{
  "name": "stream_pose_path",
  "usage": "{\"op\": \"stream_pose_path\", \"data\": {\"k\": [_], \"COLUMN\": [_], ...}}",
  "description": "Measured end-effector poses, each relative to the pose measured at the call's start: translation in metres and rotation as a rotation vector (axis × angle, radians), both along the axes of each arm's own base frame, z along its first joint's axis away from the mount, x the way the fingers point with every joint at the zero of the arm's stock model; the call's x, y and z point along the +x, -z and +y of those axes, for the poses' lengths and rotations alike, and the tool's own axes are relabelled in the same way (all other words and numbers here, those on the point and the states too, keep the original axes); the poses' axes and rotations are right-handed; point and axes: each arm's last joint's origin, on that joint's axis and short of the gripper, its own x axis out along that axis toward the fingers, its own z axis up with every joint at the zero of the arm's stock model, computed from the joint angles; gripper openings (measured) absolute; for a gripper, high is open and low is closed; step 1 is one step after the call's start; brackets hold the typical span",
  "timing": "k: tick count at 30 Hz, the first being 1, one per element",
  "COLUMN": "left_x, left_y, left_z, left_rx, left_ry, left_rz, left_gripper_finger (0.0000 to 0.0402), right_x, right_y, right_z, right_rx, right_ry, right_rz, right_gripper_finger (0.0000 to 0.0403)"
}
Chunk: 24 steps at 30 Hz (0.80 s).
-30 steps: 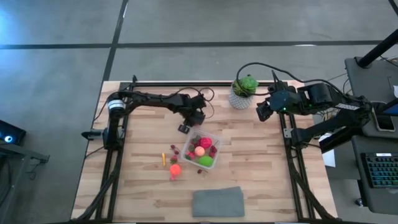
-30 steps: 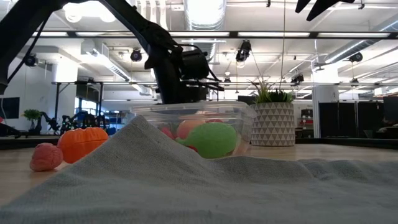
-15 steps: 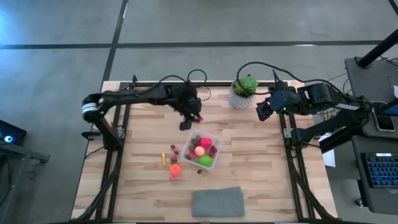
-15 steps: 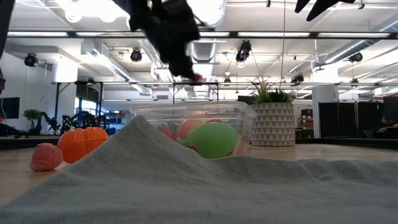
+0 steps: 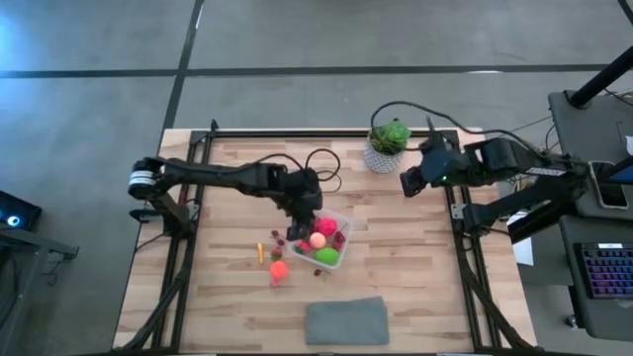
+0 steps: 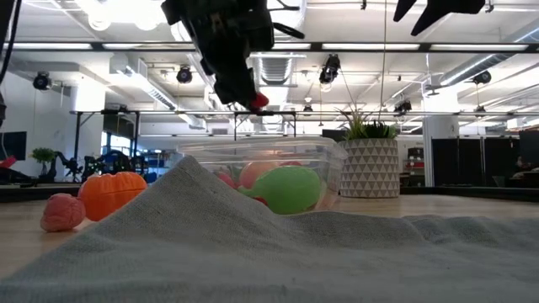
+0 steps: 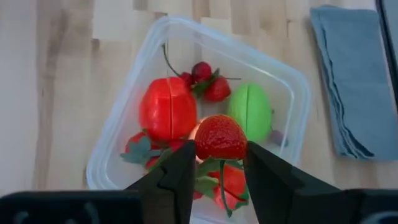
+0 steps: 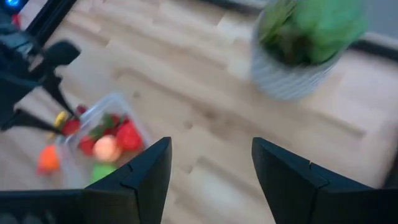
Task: Pick and placing Produce into tupperware
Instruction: Put the red strawberry into the transparent container, then adjust the transparent container on the table
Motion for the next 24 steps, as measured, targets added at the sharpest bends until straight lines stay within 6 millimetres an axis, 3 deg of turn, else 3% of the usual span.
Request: {"op": "stream_pose_path", "data": {"k": [5,13,20,24], "left_x": [-0.001,-0.004,-0.036,-0.055], "left_y": [0.000,0.003,-0.015,-0.012], "left_z": [-0.006,-0.018,-0.039,-0.048], "left_rx": [-0.064,0.004,0.047,0.042], "left_ry": [-0.093,-0.122,0.003,0.027], "left_rz": [0.029,0.057,0.106,0.113], "left_gripper_finger": [0.0145,0.0230,0.0244,0.0244], "right_x": [0.019,0.056,0.085,0.100], "right_y": [0.014,0.031,0.046,0.058], "right_z": [0.016,0.040,0.071,0.080], "right_rx": [0.071,0.142,0.133,0.258], "right_ry": [-0.005,-0.040,-0.176,-0.211], "right_rz": [-0.019,0.059,0.161,0.227], "right_gripper_finger": [0.0215,0.0215,0.0215,0.0215]}}
